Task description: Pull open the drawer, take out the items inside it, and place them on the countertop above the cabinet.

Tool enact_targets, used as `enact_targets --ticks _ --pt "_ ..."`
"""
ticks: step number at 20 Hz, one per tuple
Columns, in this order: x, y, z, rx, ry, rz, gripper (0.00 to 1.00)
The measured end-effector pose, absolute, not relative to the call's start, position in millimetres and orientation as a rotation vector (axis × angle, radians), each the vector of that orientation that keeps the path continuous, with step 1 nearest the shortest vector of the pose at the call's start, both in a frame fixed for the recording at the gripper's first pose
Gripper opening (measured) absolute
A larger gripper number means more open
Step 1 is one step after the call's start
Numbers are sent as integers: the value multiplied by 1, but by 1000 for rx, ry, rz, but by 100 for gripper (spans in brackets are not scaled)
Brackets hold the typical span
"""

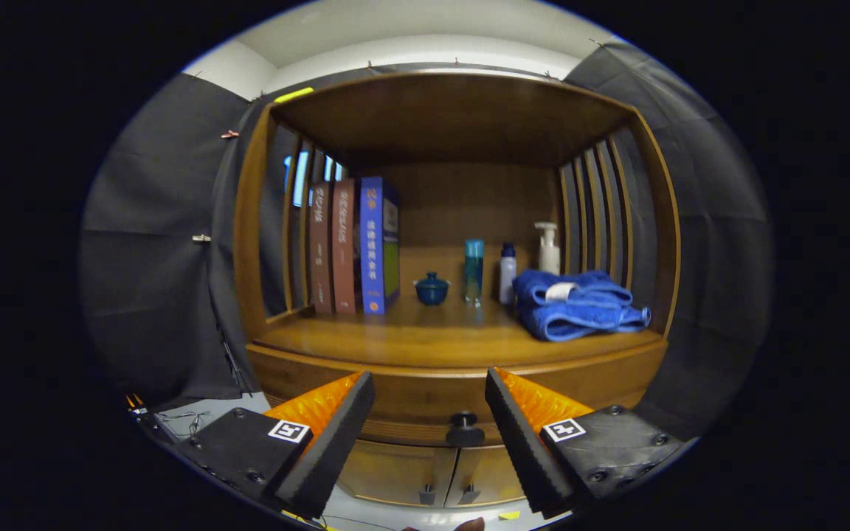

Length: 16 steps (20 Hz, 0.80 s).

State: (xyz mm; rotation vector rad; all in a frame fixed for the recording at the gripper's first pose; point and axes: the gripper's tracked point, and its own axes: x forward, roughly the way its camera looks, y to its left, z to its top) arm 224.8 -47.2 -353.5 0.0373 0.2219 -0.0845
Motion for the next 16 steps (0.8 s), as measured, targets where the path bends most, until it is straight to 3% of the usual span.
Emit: enact_targets --ticks 6,12,15,16 --pt "246 -79 -426 28 327 -151 99" --pt "253 -80 -439 -6 367 -139 46" --pt "252 -80 -441 -17 360 -159 32" --pt "250 -79 -441 -2 365 -160 32"
